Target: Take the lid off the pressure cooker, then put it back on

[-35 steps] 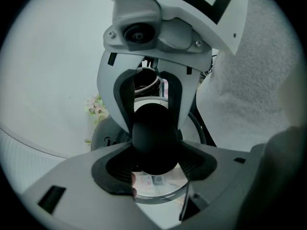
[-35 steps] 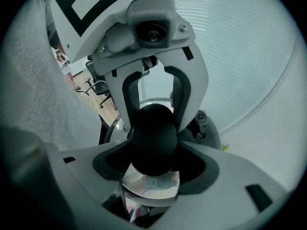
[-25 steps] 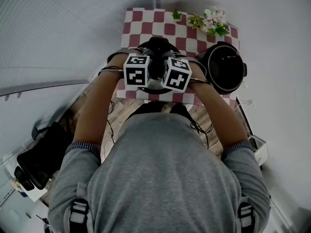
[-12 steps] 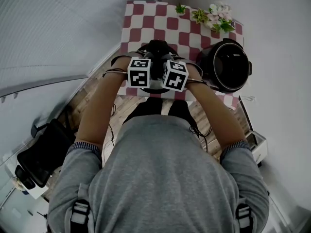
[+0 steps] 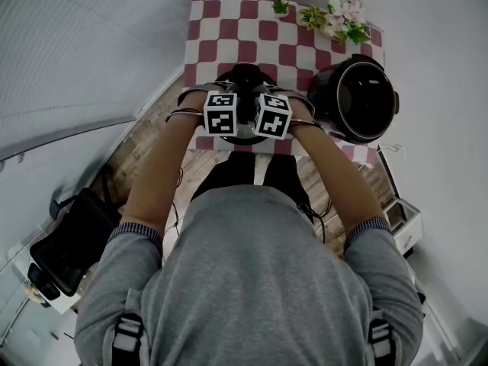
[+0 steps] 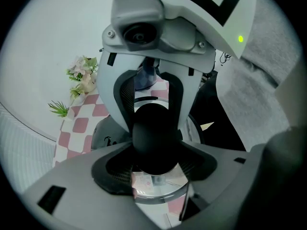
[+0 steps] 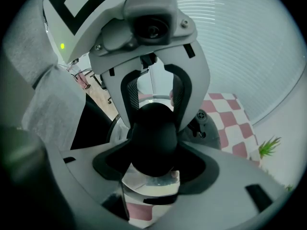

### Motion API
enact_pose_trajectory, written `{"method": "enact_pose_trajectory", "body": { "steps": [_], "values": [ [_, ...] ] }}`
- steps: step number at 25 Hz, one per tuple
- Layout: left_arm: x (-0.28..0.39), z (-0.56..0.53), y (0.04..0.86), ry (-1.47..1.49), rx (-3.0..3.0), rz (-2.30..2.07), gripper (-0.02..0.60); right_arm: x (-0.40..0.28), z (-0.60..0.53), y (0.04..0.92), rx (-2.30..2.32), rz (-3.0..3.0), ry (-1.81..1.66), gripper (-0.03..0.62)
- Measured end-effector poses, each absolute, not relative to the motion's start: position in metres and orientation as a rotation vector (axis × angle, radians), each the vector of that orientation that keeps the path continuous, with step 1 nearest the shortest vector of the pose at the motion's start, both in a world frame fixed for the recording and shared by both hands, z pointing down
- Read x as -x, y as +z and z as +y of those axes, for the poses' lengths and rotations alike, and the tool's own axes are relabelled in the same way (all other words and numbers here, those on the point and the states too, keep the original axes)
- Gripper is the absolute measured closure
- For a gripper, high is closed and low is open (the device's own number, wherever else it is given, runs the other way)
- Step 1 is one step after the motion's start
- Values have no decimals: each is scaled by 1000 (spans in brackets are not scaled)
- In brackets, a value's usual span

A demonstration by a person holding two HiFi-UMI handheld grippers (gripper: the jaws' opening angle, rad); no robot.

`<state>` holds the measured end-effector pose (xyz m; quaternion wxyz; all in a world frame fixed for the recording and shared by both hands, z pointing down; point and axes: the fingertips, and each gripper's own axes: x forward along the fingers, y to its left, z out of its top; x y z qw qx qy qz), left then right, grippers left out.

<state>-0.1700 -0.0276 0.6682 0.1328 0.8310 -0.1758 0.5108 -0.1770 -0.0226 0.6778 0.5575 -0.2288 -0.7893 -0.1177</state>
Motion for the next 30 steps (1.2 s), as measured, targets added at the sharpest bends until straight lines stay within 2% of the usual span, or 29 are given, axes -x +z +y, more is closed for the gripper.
{"method": "enact_pose_trajectory", "body": {
  "steps": [27,30],
  "values": [
    [164,-37,723,1477,-2374,-537,278,171,-32,730,556,-1812,-299,298],
    [164,-37,721,1464,-2386,-551,274,172,-33,729,535,-1829,-287,278]
  ]
}}
